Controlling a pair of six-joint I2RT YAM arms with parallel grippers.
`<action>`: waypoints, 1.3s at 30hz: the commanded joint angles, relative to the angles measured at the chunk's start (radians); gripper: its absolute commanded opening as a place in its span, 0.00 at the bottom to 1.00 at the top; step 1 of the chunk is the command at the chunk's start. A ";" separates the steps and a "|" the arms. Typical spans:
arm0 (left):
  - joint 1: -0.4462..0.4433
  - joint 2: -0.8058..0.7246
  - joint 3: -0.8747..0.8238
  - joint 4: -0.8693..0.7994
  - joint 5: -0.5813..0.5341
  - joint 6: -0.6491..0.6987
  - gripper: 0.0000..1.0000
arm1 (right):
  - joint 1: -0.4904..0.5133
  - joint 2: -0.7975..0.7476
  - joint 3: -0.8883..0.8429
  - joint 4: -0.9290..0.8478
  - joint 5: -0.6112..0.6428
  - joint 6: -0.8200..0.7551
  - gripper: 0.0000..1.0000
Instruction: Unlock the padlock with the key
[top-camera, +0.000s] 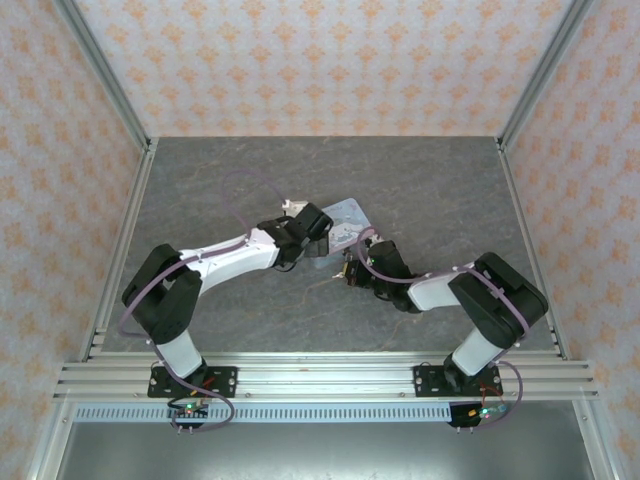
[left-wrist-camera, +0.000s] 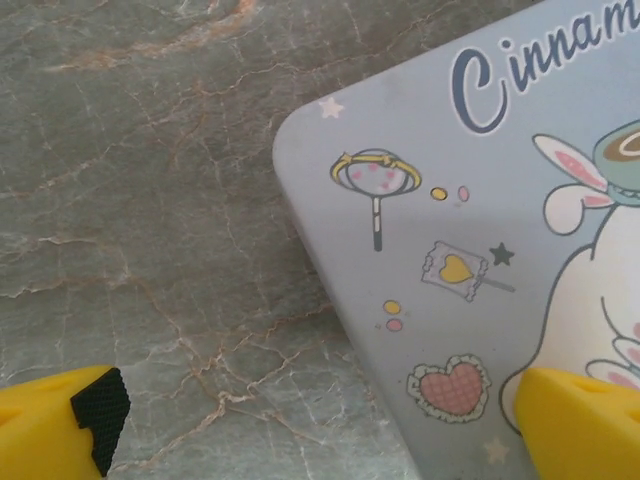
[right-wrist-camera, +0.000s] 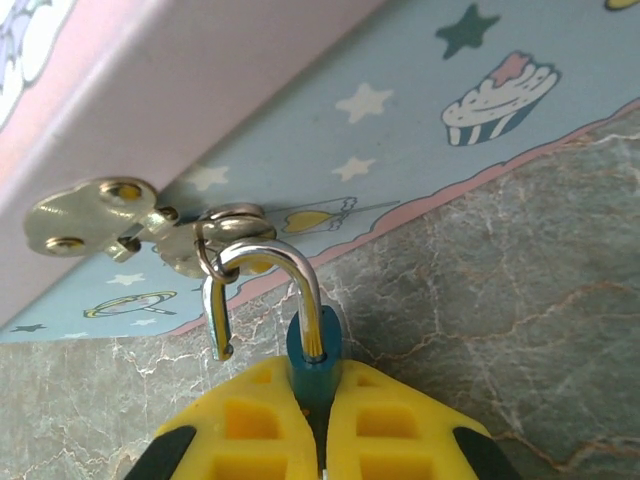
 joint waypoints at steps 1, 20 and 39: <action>0.003 0.035 0.035 -0.021 -0.098 -0.005 1.00 | -0.009 -0.012 -0.036 -0.052 0.026 0.016 0.00; -0.033 0.083 -0.046 -0.005 -0.026 -0.099 1.00 | -0.009 -0.034 -0.104 0.145 0.027 0.310 0.00; -0.063 0.091 -0.090 0.030 0.012 -0.125 1.00 | -0.012 0.047 -0.105 0.253 0.073 0.391 0.00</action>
